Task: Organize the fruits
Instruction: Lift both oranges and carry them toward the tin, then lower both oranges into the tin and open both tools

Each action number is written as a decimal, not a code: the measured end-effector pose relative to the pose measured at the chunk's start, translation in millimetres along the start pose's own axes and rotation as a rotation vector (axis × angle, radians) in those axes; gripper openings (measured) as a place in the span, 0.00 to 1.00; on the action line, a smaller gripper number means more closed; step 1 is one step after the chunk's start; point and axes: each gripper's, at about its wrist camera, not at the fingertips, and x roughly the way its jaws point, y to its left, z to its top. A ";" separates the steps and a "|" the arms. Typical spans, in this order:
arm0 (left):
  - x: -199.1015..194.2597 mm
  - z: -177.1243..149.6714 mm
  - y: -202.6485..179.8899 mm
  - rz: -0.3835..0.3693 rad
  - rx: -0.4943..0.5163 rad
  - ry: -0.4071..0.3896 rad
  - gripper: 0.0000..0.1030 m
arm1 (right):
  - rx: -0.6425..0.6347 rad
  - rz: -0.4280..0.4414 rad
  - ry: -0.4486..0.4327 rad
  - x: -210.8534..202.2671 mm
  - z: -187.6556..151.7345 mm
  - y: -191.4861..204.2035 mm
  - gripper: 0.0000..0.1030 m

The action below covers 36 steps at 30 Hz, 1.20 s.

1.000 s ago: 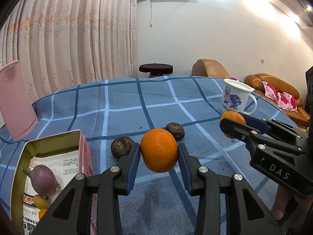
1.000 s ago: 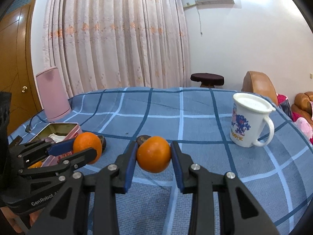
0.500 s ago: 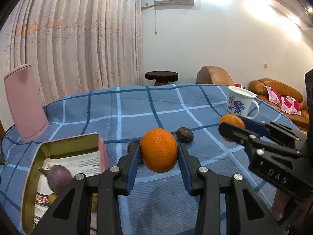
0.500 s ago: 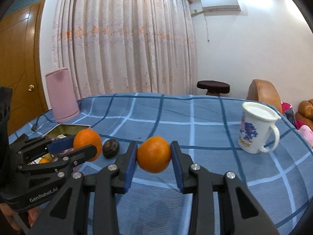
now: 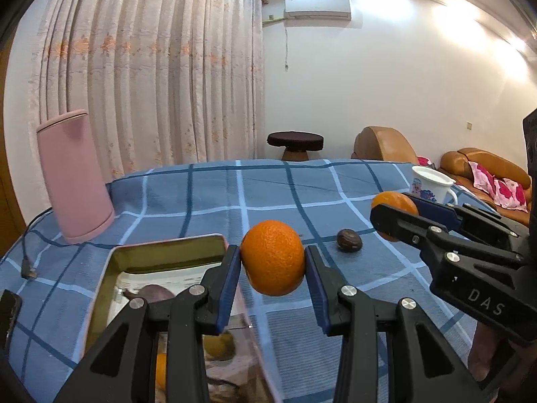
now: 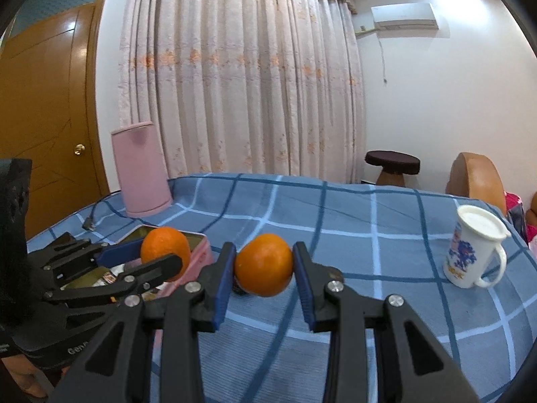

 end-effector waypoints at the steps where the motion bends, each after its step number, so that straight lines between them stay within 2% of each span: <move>1: -0.9 0.2 1.4 0.006 -0.001 0.000 0.40 | -0.004 0.010 0.000 1.6 1.6 4.6 0.37; 21: -11.0 -7.8 80.9 0.127 -0.105 0.033 0.40 | -0.099 0.160 0.043 43.0 8.8 84.1 0.37; 36: -6.9 -15.6 114.4 0.178 -0.139 0.076 0.40 | -0.109 0.224 0.130 72.6 -6.8 107.5 0.37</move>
